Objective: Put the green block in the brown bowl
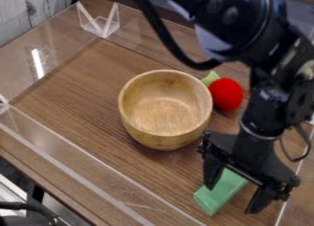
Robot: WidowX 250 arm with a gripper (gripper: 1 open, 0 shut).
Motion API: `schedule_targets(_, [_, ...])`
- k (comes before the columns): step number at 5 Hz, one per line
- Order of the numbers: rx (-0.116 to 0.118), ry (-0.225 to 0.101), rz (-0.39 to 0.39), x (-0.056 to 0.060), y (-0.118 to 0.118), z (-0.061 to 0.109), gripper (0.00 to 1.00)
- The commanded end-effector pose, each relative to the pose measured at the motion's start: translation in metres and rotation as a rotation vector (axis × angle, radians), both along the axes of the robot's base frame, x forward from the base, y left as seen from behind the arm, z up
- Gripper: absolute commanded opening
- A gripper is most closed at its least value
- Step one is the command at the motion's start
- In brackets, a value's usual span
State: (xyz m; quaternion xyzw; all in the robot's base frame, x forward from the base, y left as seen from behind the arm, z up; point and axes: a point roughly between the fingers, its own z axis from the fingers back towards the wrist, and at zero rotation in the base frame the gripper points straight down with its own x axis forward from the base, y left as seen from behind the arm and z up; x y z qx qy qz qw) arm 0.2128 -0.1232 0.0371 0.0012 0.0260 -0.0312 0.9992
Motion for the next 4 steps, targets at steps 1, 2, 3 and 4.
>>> schedule_targets(1, [-0.006,-0.036,-0.039,0.007,0.007,0.001,1.00])
schedule_targets(2, [-0.005,-0.050,-0.086,-0.001,0.014,0.008,1.00])
schedule_targets(3, [-0.015,-0.074,-0.131,-0.003,0.020,0.016,1.00])
schedule_targets(4, [-0.027,-0.094,-0.107,0.005,0.024,0.019,1.00])
